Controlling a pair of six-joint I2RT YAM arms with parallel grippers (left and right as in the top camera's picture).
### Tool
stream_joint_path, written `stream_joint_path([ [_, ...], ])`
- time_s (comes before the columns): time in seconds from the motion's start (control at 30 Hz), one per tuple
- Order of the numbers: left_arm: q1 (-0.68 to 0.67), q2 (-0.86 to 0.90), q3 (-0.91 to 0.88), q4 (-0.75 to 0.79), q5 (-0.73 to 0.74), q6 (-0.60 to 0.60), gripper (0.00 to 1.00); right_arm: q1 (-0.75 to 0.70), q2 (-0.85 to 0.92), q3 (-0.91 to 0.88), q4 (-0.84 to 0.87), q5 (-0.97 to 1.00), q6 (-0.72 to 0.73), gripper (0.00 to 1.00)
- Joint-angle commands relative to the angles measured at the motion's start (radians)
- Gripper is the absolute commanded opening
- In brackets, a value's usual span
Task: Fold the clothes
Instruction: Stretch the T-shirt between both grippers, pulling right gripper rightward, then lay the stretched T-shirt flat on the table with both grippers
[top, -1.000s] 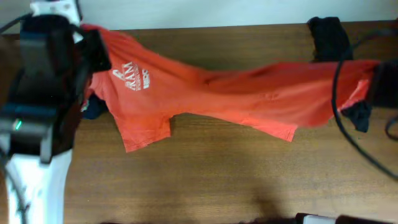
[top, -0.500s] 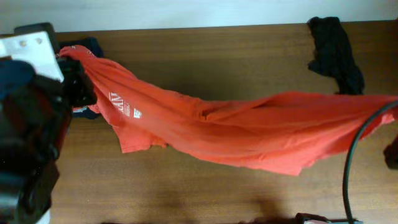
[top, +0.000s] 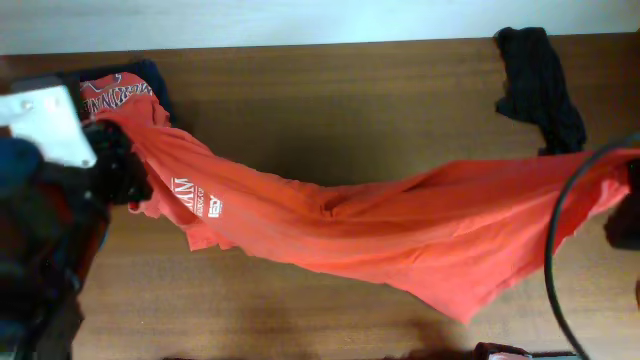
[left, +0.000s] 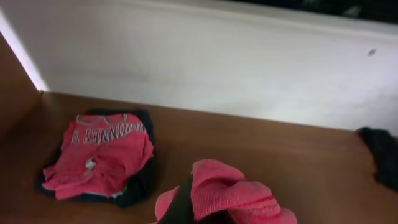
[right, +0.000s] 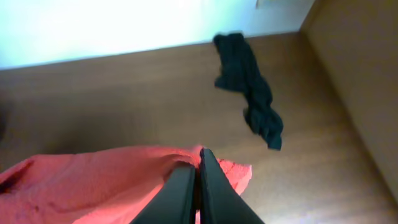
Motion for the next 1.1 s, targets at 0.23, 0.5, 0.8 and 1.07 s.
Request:
stream_joint_path([
  [0.23, 0.001, 0.347, -0.003, 0.029, 0.003, -0.025, 0.01, -0.008, 0.193, -0.084, 0.007, 0.019, 0.009, 0.04],
  [0.5, 0.001, 0.600, -0.003, 0.190, 0.003, -0.025, 0.01, -0.008, 0.445, -0.084, 0.114, -0.007, -0.006, 0.04],
  [0.8, 0.001, 0.809, -0.003, 0.442, 0.005, -0.024, 0.01, -0.007, 0.716, -0.084, 0.399, -0.079, -0.032, 0.04],
  [1.07, 0.001, 0.956, -0.003, 0.640, 0.004, -0.024, 0.01, 0.020, 0.916, -0.084, 0.647, -0.121, -0.032, 0.04],
])
